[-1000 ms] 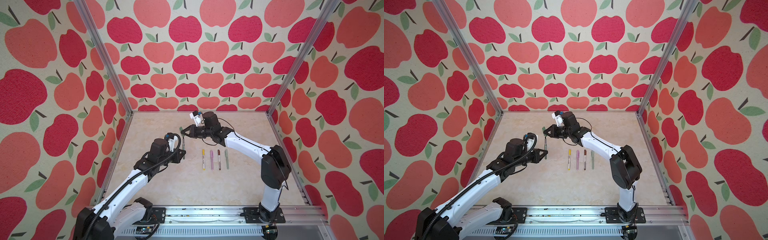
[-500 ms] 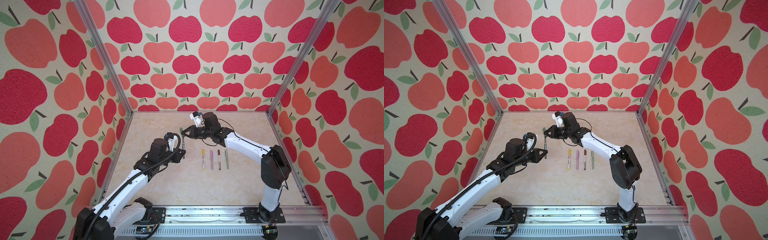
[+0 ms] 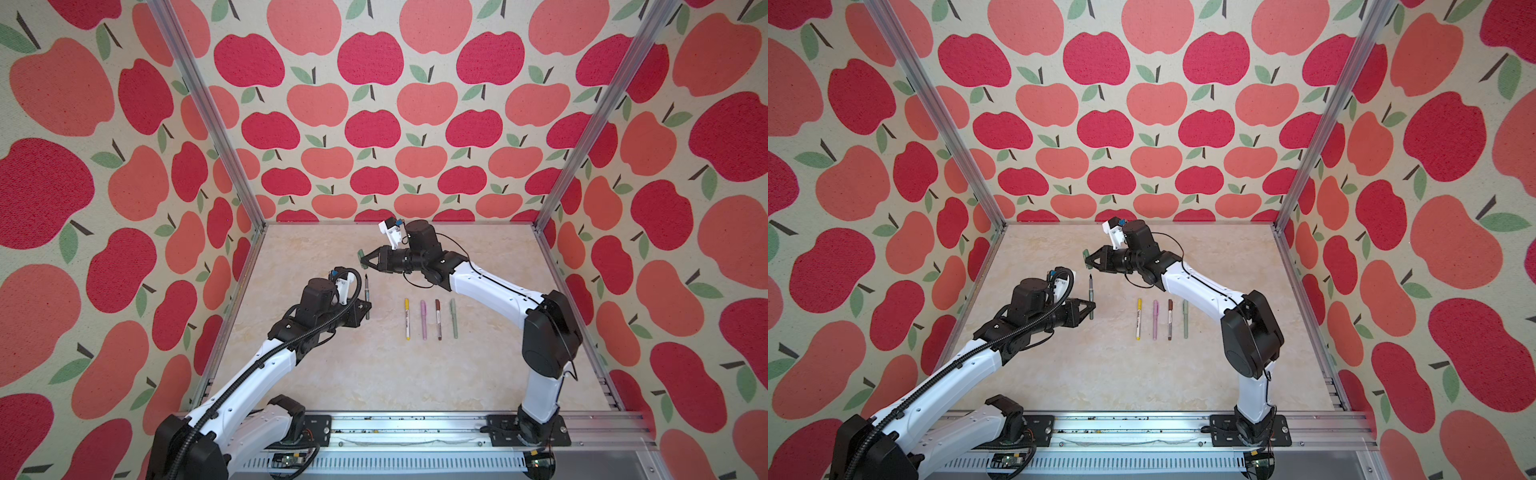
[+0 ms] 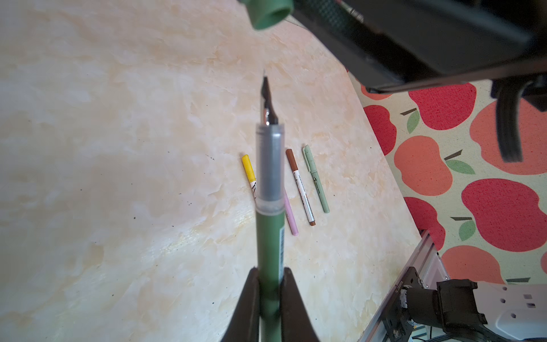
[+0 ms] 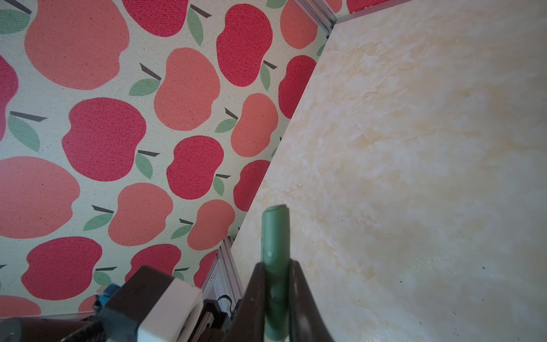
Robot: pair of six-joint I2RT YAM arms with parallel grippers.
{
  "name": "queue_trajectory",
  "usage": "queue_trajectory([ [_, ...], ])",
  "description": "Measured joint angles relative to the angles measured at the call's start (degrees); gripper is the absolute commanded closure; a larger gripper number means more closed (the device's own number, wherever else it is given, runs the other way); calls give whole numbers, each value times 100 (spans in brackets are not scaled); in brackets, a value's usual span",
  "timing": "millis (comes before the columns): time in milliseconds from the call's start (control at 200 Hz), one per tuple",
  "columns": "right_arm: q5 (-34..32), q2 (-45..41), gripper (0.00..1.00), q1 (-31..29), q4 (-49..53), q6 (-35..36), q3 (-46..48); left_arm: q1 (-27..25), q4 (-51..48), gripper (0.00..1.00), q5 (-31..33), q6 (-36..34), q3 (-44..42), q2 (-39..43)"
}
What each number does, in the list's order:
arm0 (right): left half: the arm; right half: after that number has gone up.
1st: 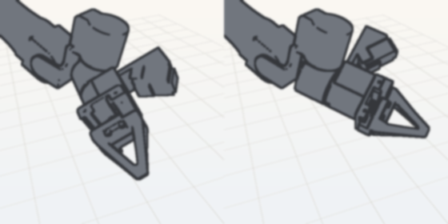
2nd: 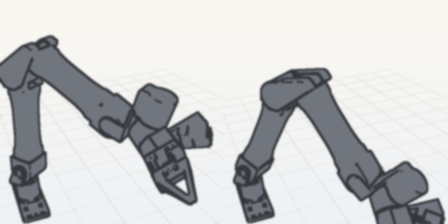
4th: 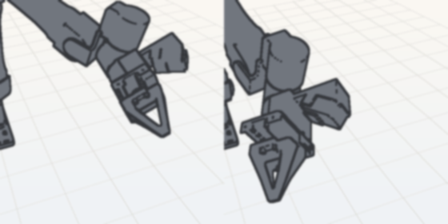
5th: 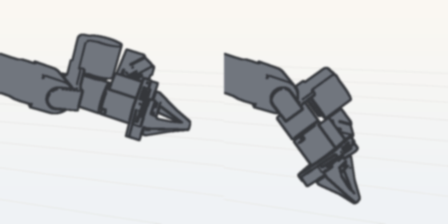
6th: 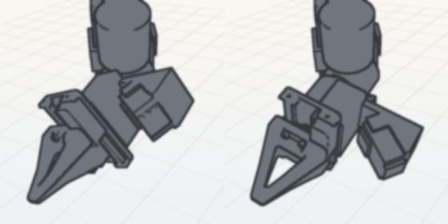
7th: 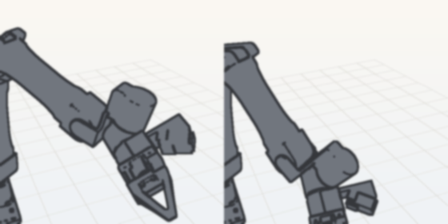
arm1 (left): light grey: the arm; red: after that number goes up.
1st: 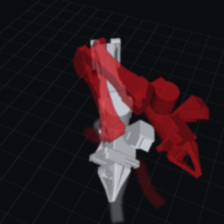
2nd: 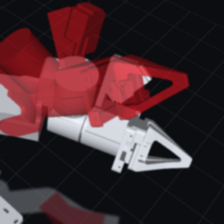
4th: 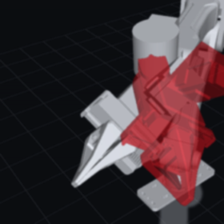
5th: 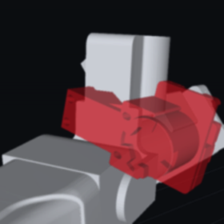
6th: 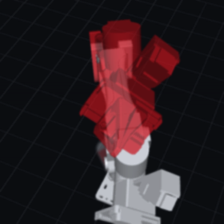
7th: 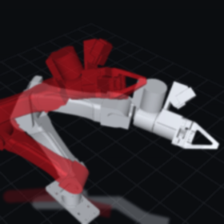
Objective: Insert the pens into the pen caps
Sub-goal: 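Push the green cap down over the pen tip with the right gripper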
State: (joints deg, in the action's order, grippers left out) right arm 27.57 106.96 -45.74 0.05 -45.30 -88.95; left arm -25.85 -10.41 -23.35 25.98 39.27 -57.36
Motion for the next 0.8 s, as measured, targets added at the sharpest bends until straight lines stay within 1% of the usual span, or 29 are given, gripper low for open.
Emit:
queue_trajectory([
  [430,-2,0,95,-61,-2,0,9,11,0,100,2,0,0,50],
  [800,-2,0,95,-114,-4,0,199,24,-4,100,15,4,0,50],
])
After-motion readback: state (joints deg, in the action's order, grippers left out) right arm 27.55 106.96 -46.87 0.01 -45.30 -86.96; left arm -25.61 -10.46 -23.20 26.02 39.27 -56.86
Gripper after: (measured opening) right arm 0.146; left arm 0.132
